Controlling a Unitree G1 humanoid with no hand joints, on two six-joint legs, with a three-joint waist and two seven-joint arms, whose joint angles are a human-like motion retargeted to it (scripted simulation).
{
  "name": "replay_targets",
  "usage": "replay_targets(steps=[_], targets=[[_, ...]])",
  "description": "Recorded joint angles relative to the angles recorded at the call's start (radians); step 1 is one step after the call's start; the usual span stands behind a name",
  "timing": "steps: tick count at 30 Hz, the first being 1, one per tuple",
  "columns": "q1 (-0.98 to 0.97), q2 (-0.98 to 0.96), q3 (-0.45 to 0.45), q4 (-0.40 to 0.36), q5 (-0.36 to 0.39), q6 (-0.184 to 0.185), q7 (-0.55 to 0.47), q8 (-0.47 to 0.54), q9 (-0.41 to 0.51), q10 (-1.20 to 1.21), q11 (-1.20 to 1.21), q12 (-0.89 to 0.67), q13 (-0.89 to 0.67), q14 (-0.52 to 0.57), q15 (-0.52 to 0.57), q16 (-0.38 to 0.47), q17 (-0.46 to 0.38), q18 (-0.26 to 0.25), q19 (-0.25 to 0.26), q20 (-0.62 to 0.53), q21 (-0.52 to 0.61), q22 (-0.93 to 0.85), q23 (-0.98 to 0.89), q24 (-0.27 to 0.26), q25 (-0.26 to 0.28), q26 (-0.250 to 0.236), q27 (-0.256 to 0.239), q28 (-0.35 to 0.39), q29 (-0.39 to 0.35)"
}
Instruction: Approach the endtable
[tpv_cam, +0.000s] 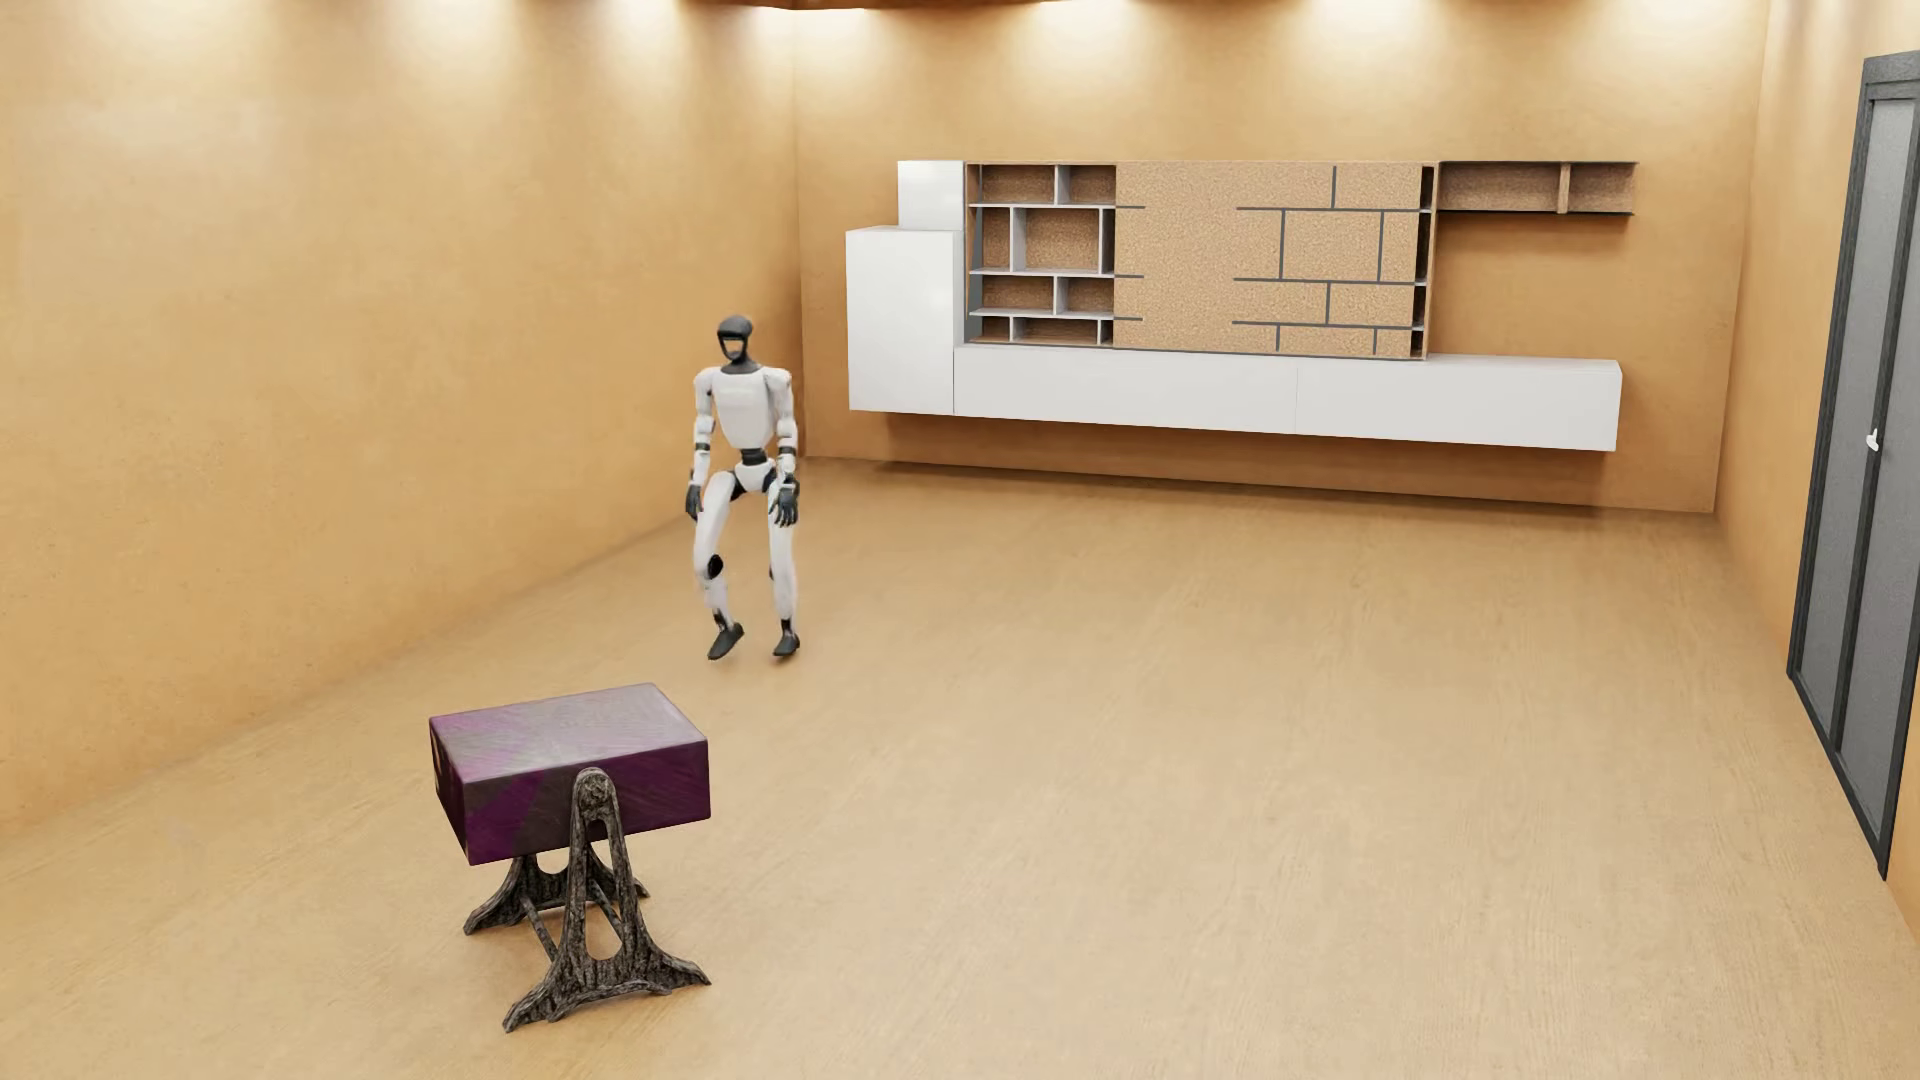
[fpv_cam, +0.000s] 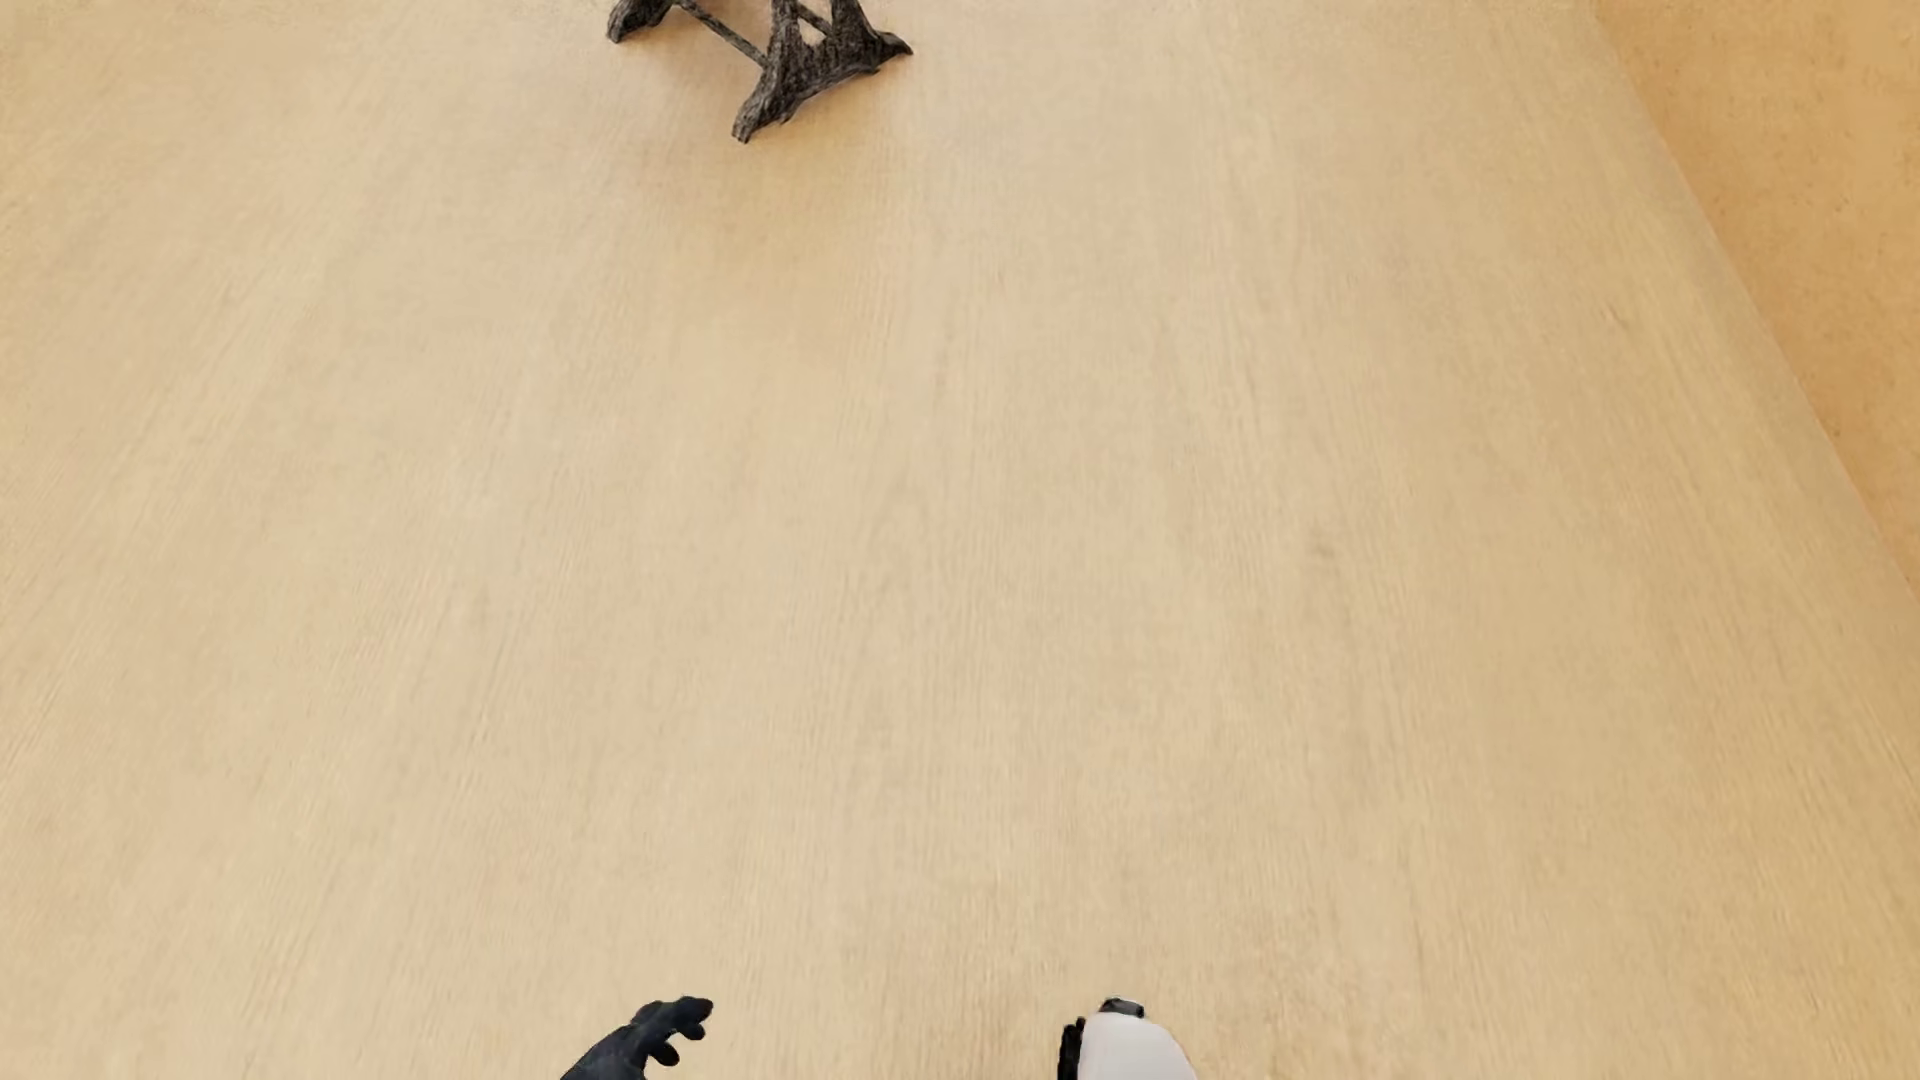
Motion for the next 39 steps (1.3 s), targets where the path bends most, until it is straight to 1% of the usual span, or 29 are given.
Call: replay_targets(steps=[2, 3, 4, 5, 6, 7, 8, 9, 10, 13, 14, 16, 17, 18, 19, 20, 21, 23, 25, 27, 29, 30, 31, 32, 33, 34, 36, 37, 39], targets=[[0.118, -0.119, -0.048, -0.005, -0.012, 0.012, -0.035, 0.04, -0.025, 0.003, -0.422, -0.152, 0.113, -0.082, 0.046, 0.028, -0.05, -0.01, 0.007, -0.154, 0.042, -0.153, 0.019, 0.025, -0.061, -0.15, -0.03, -0.059, 0.209], [0.184, -0.137, -0.069, -0.002, -0.051, 0.012, -0.07, 0.045, -0.029, 0.012, -0.63, -0.211, 0.203, -0.106, 0.035, 0.037, -0.049, -0.024, 0.002, -0.217, -0.04, -0.246, -0.023, -0.012, -0.073, -0.224, -0.025, -0.037, 0.179], [0.25, -0.134, -0.088, 0.017, -0.094, 0.01, -0.102, 0.008, -0.03, 0.036, -0.732, -0.236, 0.299, -0.107, -0.011, 0.05, -0.012, -0.041, 0.036, -0.265, -0.154, -0.332, -0.067, -0.087, -0.072, -0.285, -0.014, -0.011, 0.062], [0.288, -0.115, -0.106, 0.053, -0.118, 0.01, -0.127, -0.056, -0.029, 0.117, -0.674, -0.22, 0.375, -0.038, -0.034, 0.089, 0.049, -0.042, 0.0, -0.312, -0.252, -0.414, -0.088, -0.169, -0.059, -0.319, -0.006, -0.017, -0.061], [0.274, -0.102, -0.121, 0.109, -0.109, 0.017, -0.137, -0.083, -0.026, 0.272, -0.538, -0.171, 0.414, 0.159, 0.038, 0.16, 0.11, -0.013, -0.081, -0.354, -0.3, -0.5, -0.078, -0.221, -0.045, -0.318, 0.003, -0.064, -0.123], [0.205, -0.074, -0.127, 0.192, -0.091, 0.029, -0.114, -0.11, -0.02, 0.508, -0.426, -0.095, 0.419, 0.434, 0.101, 0.231, 0.14, -0.115, -0.116, -0.373, -0.294, -0.584, -0.044, -0.234, -0.045, -0.292, 0.012, -0.131, -0.101], [0.09, -0.024, -0.117, 0.296, -0.055, 0.048, -0.081, -0.135, -0.013, 0.748, -0.335, -0.006, 0.389, 0.545, 0.027, 0.276, 0.136, -0.098, -0.117, -0.368, -0.244, -0.639, -0.003, -0.238, -0.067, -0.246, 0.011, -0.168, -0.02], [-0.045, 0.048, -0.094, 0.314, -0.002, 0.068, -0.088, -0.148, -0.006, 0.922, -0.306, 0.079, 0.331, 0.442, -0.059, 0.274, 0.108, -0.011, -0.105, -0.339, -0.177, -0.636, 0.033, -0.237, -0.104, -0.184, -0.006, -0.156, 0.068], [-0.175, 0.147, -0.071, 0.294, 0.052, 0.081, -0.074, -0.146, -0.004, 0.983, -0.342, 0.137, 0.248, 0.365, -0.126, 0.234, 0.072, 0.005, -0.089, -0.297, -0.108, -0.562, 0.059, -0.24, -0.145, -0.107, -0.023, -0.103, 0.12], [-0.469, 0.457, -0.011, 0.173, 0.172, 0.073, -0.014, -0.08, -0.029, 0.652, -0.508, 0.216, -0.022, 0.193, -0.256, 0.068, -0.026, -0.058, -0.094, -0.026, 0.089, -0.191, 0.034, -0.274, -0.294, 0.137, -0.076, 0.114, 0.106], [-0.528, 0.541, 0.012, 0.148, 0.192, 0.062, -0.025, -0.058, -0.038, 0.436, -0.528, 0.248, -0.112, 0.198, -0.3, 0.032, -0.053, -0.088, -0.111, 0.087, 0.13, -0.129, -0.028, -0.317, -0.318, 0.163, -0.103, 0.172, 0.093], [-0.561, 0.727, 0.054, 0.129, 0.182, 0.042, -0.093, 0.027, -0.041, -0.086, -0.575, 0.368, -0.268, 0.27, -0.349, -0.015, -0.099, -0.13, -0.094, 0.204, 0.177, -0.123, -0.216, -0.399, -0.333, 0.102, -0.159, 0.17, 0.041], [-0.571, 0.825, 0.07, 0.153, 0.161, 0.036, -0.05, 0.07, -0.035, -0.189, -0.579, 0.444, -0.303, 0.227, -0.342, -0.014, -0.117, -0.16, -0.071, 0.187, 0.174, -0.134, -0.325, -0.375, -0.312, 0.064, -0.184, 0.137, -0.016], [-0.556, 0.896, 0.085, 0.178, 0.133, 0.032, 0.03, 0.094, -0.03, -0.155, -0.533, 0.512, -0.298, 0.216, -0.278, -0.007, -0.133, -0.13, -0.07, 0.146, 0.158, -0.137, -0.429, -0.313, -0.266, 0.038, -0.206, 0.106, -0.077], [-0.567, 0.913, 0.098, 0.208, 0.095, 0.026, 0.079, 0.109, -0.023, 0.021, -0.413, 0.56, -0.268, 0.3, -0.101, -0.01, -0.157, -0.143, -0.069, 0.106, 0.145, -0.128, -0.519, -0.249, -0.208, 0.027, -0.224, 0.067, -0.111], [-0.577, 0.871, 0.109, 0.202, 0.035, 0.016, 0.084, 0.104, -0.013, 0.203, -0.201, 0.57, -0.223, 0.397, 0.128, -0.023, -0.188, 0.012, 0.054, 0.071, 0.133, -0.103, -0.592, -0.2, -0.163, 0.03, -0.226, 0.008, -0.111], [-0.55, 0.758, 0.109, 0.182, -0.052, 0.003, 0.092, 0.065, -0.002, 0.333, 0.069, 0.536, -0.16, 0.295, 0.299, -0.021, -0.196, 0.038, 0.109, 0.047, 0.106, -0.064, -0.64, -0.161, -0.14, 0.054, -0.209, -0.065, -0.101], [-0.398, 0.442, 0.076, 0.104, -0.096, -0.02, 0.093, 0.063, 0.017, 0.359, 0.413, 0.356, -0.034, 0.118, 0.133, 0.011, -0.101, 0.043, -0.035, 0.022, 0.01, 0.019, -0.605, -0.079, -0.104, 0.143, -0.15, -0.159, -0.135], [-0.165, 0.169, 0.026, 0.046, -0.024, -0.018, 0.065, 0.036, 0.005, 0.18, 0.319, 0.169, 0.011, 0.049, 0.032, 0.029, 0.022, 0.015, -0.049, 0.007, -0.077, 0.027, -0.371, 0.006, 0.006, 0.191, -0.073, -0.123, -0.217], [0.032, 0.011, -0.028, 0.012, 0.049, -0.003, 0.029, 0.019, -0.028, 0.056, -0.055, 0.029, 0.037, -0.001, 0.008, 0.046, -0.008, 0.005, -0.018, -0.053, -0.032, -0.066, -0.122, 0.054, -0.008, 0.102, 0.026, -0.077, -0.091], [0.182, -0.048, -0.081, 0.002, 0.052, 0.007, -0.038, 0.062, -0.058, 0.038, -0.556, -0.074, 0.149, -0.073, 0.004, 0.08, -0.105, -0.005, 0.017, -0.122, 0.033, -0.247, -0.085, -0.007, -0.164, -0.08, -0.012, -0.014, 0.185], [0.264, -0.047, -0.105, 0.011, 0.021, 0.006, -0.086, 0.071, -0.068, 0.037, -0.734, -0.105, 0.263, -0.088, -0.003, 0.094, -0.108, -0.012, -0.014, -0.164, -0.061, -0.343, -0.151, -0.082, -0.186, -0.17, -0.036, 0.023, 0.231], [0.331, -0.031, -0.127, 0.041, -0.002, 0.002, -0.134, 0.097, -0.074, 0.08, -0.758, -0.102, 0.394, -0.086, -0.047, 0.117, -0.067, -0.038, 0.025, -0.214, -0.189, -0.445, -0.238, -0.148, -0.166, -0.247, -0.047, 0.037, 0.208], [0.35, -0.038, -0.14, 0.094, -0.021, -0.001, -0.179, 0.079, -0.073, 0.208, -0.616, -0.065, 0.501, 0.01, 0.127, 0.155, 0.001, -0.045, 0.096, -0.257, -0.27, -0.554, -0.312, -0.186, -0.145, -0.298, -0.06, 0.029, 0.157], [0.287, -0.056, -0.141, 0.153, -0.038, 0.001, -0.222, 0.012, -0.064, 0.435, -0.423, -0.003, 0.559, 0.224, 0.19, 0.181, 0.061, -0.119, -0.014, -0.281, -0.29, -0.652, -0.35, -0.203, -0.15, -0.315, -0.068, 0.009, 0.115], [0.148, -0.041, -0.129, 0.218, -0.069, 0.009, -0.246, -0.068, -0.048, 0.729, -0.263, 0.073, 0.557, 0.35, 0.069, 0.175, 0.097, -0.111, -0.035, -0.291, -0.279, -0.71, -0.349, -0.215, -0.169, -0.3, -0.057, -0.005, 0.089], [-0.197, 0.109, -0.067, 0.368, -0.091, 0.031, -0.209, -0.219, -0.019, 1.059, -0.184, 0.192, 0.42, 0.214, -0.119, 0.114, 0.104, 0.106, -0.045, -0.28, -0.211, -0.688, -0.273, -0.15, -0.2, -0.221, -0.003, 0.028, 0.046], [-0.334, 0.229, -0.024, 0.321, -0.07, 0.038, -0.198, -0.296, -0.013, 1.065, -0.236, 0.233, 0.328, 0.178, -0.178, 0.088, 0.075, 0.12, -0.048, -0.26, -0.148, -0.635, -0.226, -0.109, -0.213, -0.196, 0.014, 0.08, 0.028], [-0.505, 0.455, 0.053, 0.069, 0.009, 0.035, -0.21, -0.439, -0.012, 0.844, -0.357, 0.316, 0.182, 0.145, -0.277, 0.063, -0.034, -0.059, -0.059, -0.165, -0.002, -0.515, -0.185, -0.196, -0.232, -0.185, -0.013, 0.154, 0.024]])
